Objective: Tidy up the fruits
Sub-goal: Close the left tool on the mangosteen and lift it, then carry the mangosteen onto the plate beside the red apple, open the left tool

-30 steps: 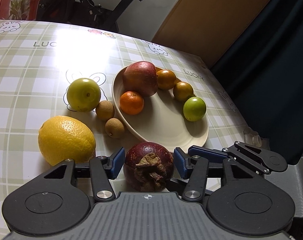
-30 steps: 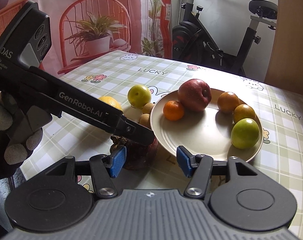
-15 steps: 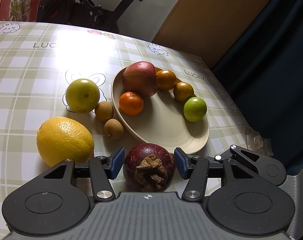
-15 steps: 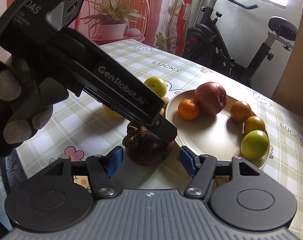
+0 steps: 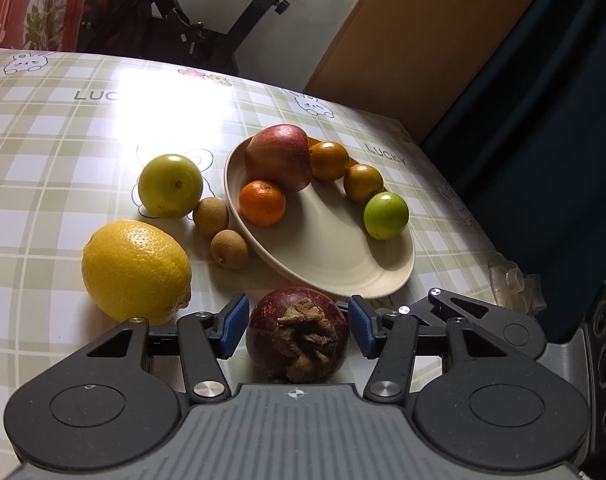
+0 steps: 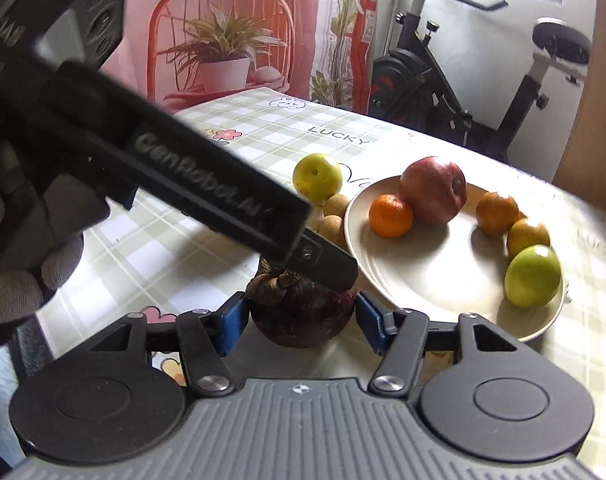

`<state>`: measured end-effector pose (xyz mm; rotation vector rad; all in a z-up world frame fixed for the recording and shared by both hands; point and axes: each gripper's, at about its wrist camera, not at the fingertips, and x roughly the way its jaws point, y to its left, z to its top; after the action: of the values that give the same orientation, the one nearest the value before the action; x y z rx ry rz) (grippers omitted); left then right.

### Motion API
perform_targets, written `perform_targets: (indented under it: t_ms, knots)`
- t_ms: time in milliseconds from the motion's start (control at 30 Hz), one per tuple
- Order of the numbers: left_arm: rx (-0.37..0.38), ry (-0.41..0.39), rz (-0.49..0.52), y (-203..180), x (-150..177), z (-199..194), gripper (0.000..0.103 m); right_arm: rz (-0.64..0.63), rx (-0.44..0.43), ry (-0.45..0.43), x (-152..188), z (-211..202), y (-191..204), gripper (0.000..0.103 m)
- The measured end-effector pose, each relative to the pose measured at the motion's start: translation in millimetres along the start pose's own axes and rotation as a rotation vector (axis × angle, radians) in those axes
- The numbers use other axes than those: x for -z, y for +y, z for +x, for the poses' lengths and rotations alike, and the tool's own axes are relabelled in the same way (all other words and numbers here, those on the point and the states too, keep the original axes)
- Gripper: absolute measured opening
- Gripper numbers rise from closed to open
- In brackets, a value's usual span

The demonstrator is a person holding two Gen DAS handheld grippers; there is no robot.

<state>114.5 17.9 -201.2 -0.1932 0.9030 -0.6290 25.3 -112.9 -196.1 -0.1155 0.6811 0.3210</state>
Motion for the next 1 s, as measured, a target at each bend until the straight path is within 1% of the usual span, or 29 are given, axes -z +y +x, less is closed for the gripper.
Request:
perform_targets:
  t_ms: [100, 200, 267, 400, 533, 600, 800, 900, 1000]
  knots:
    - [-0.019, -0.001, 0.033, -5.2, 5.5, -2.7, 0.057, 0.114, -0.058, 0.008, -0.1, 0.7, -14.6, 0.061]
    - [-0.029, -0.002, 0.06, -9.7, 10.9, -3.4, 0.058, 0.169, -0.079, 0.01, -0.5, 1.3, -22.4, 0.061]
    - [-0.038, -0.004, 0.075, -12.3, 12.3, -2.4, 0.059, 0.166, -0.075, 0.008, -1.3, 0.6, -21.6, 0.062]
    - [-0.051, 0.0, 0.098, -14.1, 15.1, -1.4, 0.061, 0.121, -0.05, 0.002, -3.3, -0.6, -13.4, 0.062]
    - [-0.047, -0.002, 0.088, -12.2, 17.2, -0.5, 0.062, 0.058, -0.012, -0.006, 5.5, -4.2, -1.3, 0.062]
    - [-0.046, -0.004, 0.087, -12.1, 17.9, -0.5, 0.062, 0.04, -0.007, -0.005, 8.0, -4.0, 0.0, 0.061]
    - [-0.054, -0.009, 0.098, -15.5, 18.9, -2.9, 0.062, 0.06, -0.026, -0.014, 7.8, -7.4, -3.9, 0.06]
    - [-0.037, -0.033, 0.132, -21.2, 12.2, -10.7, 0.062, 0.063, -0.015, -0.05, 3.2, -18.0, -7.4, 0.06]
    - [-0.017, -0.056, 0.155, -29.4, -2.5, -15.4, 0.062, 0.075, -0.003, -0.089, -6.9, -28.6, -16.0, 0.06]
